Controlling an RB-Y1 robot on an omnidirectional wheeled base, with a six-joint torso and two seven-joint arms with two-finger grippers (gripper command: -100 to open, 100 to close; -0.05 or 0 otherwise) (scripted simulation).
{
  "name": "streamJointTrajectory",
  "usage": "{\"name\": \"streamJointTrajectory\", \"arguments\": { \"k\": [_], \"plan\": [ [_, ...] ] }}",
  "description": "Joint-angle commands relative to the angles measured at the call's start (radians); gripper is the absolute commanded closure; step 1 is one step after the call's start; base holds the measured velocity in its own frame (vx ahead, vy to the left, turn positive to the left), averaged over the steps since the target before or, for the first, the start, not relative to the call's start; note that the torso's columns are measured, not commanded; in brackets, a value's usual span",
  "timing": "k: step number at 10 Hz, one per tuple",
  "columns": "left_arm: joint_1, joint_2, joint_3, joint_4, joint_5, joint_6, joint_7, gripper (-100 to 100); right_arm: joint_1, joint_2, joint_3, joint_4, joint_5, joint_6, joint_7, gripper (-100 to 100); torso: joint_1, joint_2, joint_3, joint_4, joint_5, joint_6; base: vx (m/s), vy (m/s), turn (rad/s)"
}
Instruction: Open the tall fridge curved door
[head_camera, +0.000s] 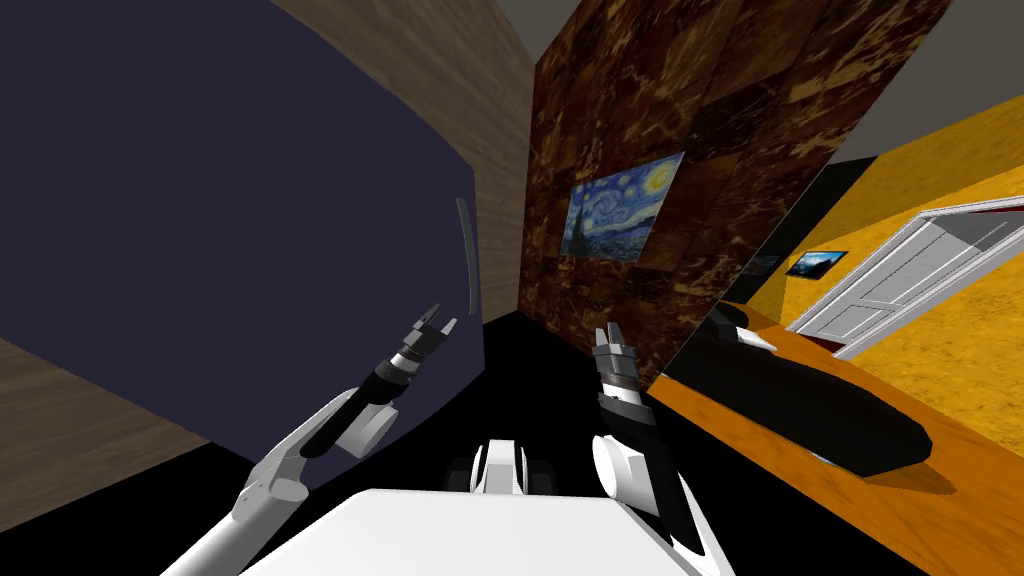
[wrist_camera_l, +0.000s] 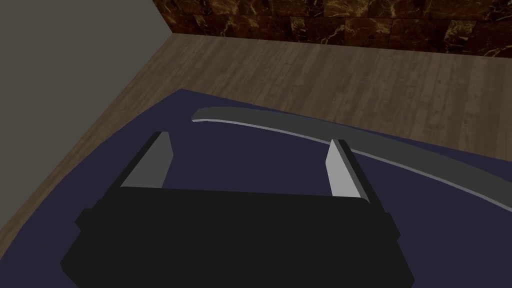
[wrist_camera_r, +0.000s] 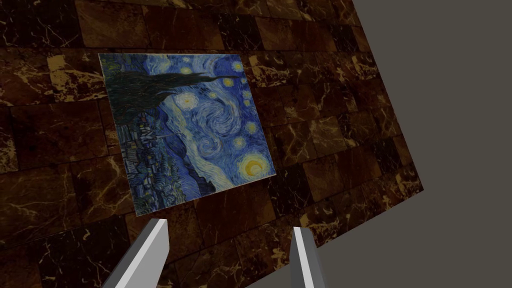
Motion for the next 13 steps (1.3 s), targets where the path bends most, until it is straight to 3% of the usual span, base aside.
{"name": "streamJointTrajectory", "arguments": {
  "k": [1, 2, 3, 6, 7, 10, 13],
  "plan": [
    [-0.026, 0.077, -0.004, 0.012, 0.034, 0.014, 0.024, -100, 0.0, 0.0, 0.0, 0.0, 0.0, 0.0, 0.0, 0, 0.0, 0.0, 0.0, 0.0, 0.0, 0.001, 0.001, -0.005, -0.095],
    [-0.049, 0.11, -0.007, 0.025, 0.065, 0.025, 0.044, -100, 0.0, 0.0, 0.0, 0.0, 0.0, 0.0, 0.0, 0, 0.0, 0.0, 0.0, 0.0, 0.0, 0.0, 0.002, -0.006, -0.165],
    [-0.049, 0.138, -0.007, 0.025, 0.065, 0.025, 0.044, -100, 0.0, 0.0, 0.0, 0.0, 0.0, 0.0, 0.0, 0, 0.0, 0.0, 0.0, 0.0, 0.0, 0.001, 0.003, -0.004, -0.098],
    [-0.093, 0.229, -0.015, 0.052, 0.125, 0.046, 0.082, -100, 0.0, 0.0, 0.0, 0.0, 0.0, 0.0, 0.0, 0, 0.0, 0.0, 0.0, 0.0, 0.0, 0.0, 0.006, -0.004, -0.135],
    [-0.093, 0.26, -0.015, 0.052, 0.125, 0.046, 0.082, -100, 0.0, 0.0, 0.0, 0.0, 0.0, 0.0, 0.0, 0, 0.0, 0.0, 0.0, 0.0, 0.0, 0.001, 0.007, -0.001, -0.1],
    [-0.135, 0.351, -0.025, 0.083, 0.182, 0.067, 0.114, -100, 0.0, 0.0, 0.0, 0.0, 0.0, 0.0, 0.0, 0, 0.0, 0.0, 0.0, 0.0, 0.0, 0.0, 0.011, 0.001, -0.137],
    [-0.155, 0.443, -0.031, 0.101, 0.209, 0.076, 0.129, -100, 0.0, 0.0, 0.0, 0.0, 0.0, 0.0, 0.0, 0, 0.0, 0.0, 0.0, 0.0, 0.0, 0.001, 0.015, 0.004, -0.095]
  ]
}}
